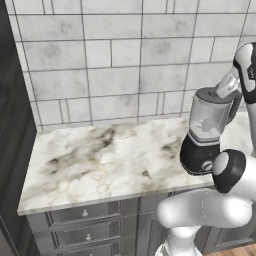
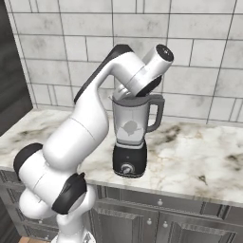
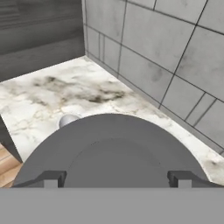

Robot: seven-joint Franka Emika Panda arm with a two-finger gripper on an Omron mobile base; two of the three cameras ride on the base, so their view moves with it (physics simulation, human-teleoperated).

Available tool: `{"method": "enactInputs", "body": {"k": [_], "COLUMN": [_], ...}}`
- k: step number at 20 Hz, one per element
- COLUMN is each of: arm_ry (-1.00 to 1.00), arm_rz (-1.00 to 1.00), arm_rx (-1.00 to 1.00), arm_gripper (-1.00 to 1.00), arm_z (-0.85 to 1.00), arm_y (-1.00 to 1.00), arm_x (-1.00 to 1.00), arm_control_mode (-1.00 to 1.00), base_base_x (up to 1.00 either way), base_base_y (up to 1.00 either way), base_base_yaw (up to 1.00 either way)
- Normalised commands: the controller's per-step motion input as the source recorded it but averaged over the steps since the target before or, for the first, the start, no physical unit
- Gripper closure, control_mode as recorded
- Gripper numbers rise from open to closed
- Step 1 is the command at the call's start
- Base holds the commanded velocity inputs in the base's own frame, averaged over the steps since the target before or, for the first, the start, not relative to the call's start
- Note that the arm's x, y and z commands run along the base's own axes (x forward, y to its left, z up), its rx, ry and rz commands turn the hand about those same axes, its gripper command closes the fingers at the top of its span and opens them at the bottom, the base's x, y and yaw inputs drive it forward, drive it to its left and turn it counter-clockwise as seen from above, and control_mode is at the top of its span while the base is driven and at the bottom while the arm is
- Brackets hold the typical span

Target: Open the blender lid, put the kiwi in the blender, close the lid, and start the blender.

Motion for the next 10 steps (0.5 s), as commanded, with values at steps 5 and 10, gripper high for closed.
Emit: {"method": "enactInputs", "body": {"k": [5,10], "arm_ry": [-0.01,0.0], "arm_rz": [0.0,0.0], "arm_rx": [0.0,0.0], "arm_gripper": [-1.0,-1.0], "arm_z": [-0.11,0.02], "arm_y": [0.0,0.0], "arm_x": [-0.01,0.0], "arm_control_mode": [-1.0,-1.0], "base_base_x": [0.0,0.0], "base_base_y": [0.0,0.0], "base_base_yaw": [0.0,0.0]}}
